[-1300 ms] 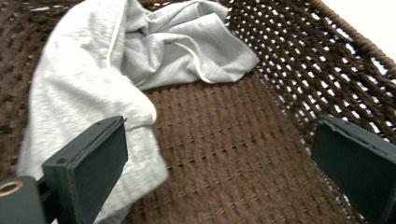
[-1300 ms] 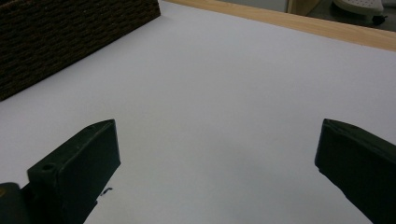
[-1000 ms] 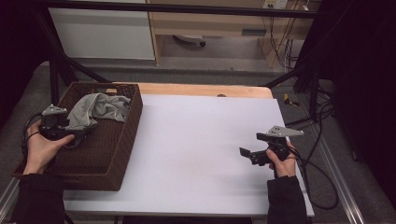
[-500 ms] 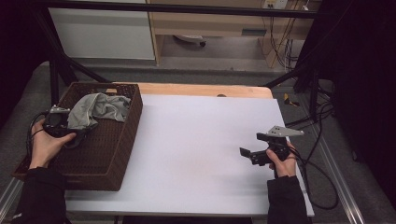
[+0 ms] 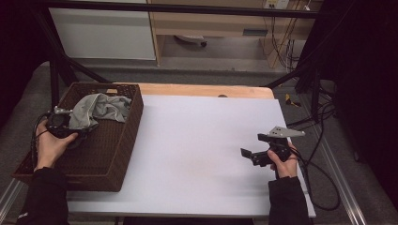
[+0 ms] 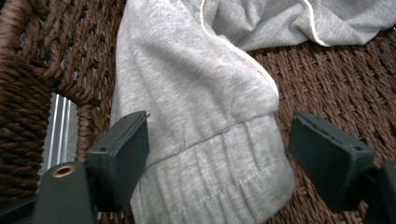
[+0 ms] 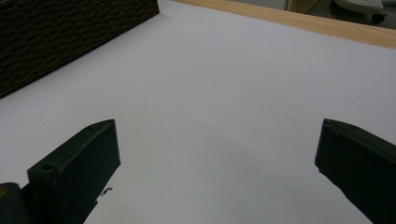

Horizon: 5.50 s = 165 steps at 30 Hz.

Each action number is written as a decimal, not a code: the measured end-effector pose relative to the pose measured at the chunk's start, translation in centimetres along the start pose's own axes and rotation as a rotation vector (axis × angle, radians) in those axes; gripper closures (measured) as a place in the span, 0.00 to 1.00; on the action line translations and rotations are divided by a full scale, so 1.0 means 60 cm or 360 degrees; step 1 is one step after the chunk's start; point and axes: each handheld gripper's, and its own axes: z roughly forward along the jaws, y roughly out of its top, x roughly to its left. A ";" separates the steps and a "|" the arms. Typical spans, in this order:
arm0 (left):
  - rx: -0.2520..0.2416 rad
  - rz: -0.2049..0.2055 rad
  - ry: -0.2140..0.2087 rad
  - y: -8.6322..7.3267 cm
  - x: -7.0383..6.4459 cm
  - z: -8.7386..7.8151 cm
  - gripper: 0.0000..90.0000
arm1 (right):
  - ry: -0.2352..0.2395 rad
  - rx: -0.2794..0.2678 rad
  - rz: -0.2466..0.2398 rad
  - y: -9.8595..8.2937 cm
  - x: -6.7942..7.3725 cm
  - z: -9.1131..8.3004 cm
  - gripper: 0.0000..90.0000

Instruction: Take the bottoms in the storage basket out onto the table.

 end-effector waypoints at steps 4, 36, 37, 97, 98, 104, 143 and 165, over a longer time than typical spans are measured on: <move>0.0009 -0.0010 -0.0001 -0.001 -0.002 0.006 0.27 | -0.0003 0.0000 -0.0001 0.000 0.000 0.000 0.00; 0.0040 -0.0173 -0.0344 -0.004 -0.027 -0.033 0.92 | -0.0004 -0.0010 -0.0002 0.000 -0.001 -0.004 0.00; 0.0035 -0.0167 -0.0374 -0.004 -0.033 -0.036 0.92 | -0.0004 -0.0009 0.0001 0.000 0.000 -0.003 0.00; 0.0095 -0.0130 -0.0095 0.010 0.003 0.022 0.77 | -0.0001 -0.0010 -0.0002 0.000 -0.001 -0.004 0.00; 0.0097 -0.0120 -0.0107 0.012 0.000 0.018 0.78 | 0.0000 -0.0011 -0.0002 0.000 -0.002 -0.005 0.00; 0.0092 -0.0136 -0.0265 0.023 -0.025 -0.019 0.80 | -0.0004 -0.0006 0.0005 0.000 -0.001 -0.003 0.00; -0.0081 -0.0052 -0.0256 0.070 -0.042 -0.017 0.08 | -0.0004 -0.0007 -0.0004 -0.001 -0.001 -0.003 0.00; 0.0016 -0.0159 -0.0232 0.042 -0.031 0.047 0.22 | -0.0003 -0.0001 -0.0004 -0.002 -0.002 -0.002 0.00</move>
